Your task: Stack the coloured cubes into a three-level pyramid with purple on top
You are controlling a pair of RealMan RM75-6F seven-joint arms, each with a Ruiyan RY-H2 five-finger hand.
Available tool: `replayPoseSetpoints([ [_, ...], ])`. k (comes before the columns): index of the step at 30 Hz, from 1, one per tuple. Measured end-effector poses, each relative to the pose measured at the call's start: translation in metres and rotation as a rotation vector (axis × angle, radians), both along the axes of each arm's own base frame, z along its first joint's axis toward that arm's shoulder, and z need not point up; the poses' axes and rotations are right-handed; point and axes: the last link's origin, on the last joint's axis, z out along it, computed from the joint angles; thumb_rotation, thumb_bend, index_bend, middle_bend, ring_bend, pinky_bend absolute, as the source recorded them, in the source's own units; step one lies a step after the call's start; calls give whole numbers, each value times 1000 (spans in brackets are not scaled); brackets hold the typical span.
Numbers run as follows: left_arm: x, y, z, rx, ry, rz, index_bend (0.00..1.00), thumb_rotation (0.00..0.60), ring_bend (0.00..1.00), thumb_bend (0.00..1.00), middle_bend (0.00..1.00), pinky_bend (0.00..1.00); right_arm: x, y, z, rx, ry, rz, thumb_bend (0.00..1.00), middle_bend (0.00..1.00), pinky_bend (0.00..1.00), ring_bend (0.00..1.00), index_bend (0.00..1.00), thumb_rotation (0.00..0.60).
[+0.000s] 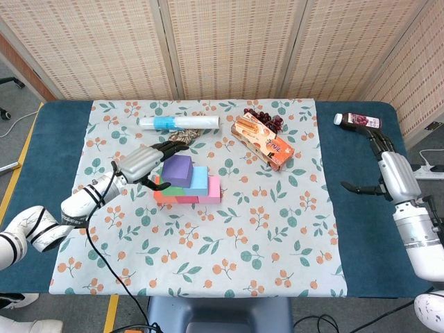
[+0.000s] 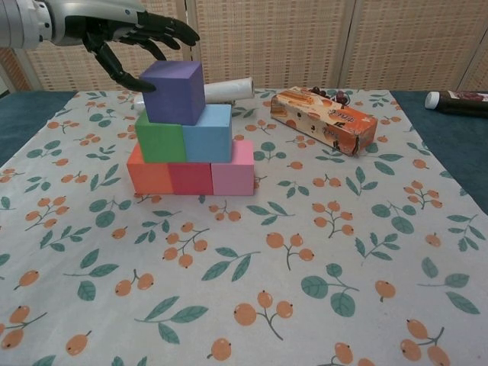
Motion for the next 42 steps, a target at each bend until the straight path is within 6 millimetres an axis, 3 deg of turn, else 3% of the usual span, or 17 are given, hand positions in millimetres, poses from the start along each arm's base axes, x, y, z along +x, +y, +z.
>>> replayPoseSetpoints([
  [6,5,3,-11,10,13,-5,202,600,130,320,115,247,-7,-1,-2,4,-5,-13,0,84,0,0,0,600],
  [19,6,8,-16,68,0,11,268,600,306,318,287,310,-12,-3,-2,6,-9,-23,0,84,0,0,0,600],
  [42,9,3,-20,106,-3,8,253,600,308,318,284,309,-16,-1,1,-3,-7,-35,0,83,0,0,0,600],
])
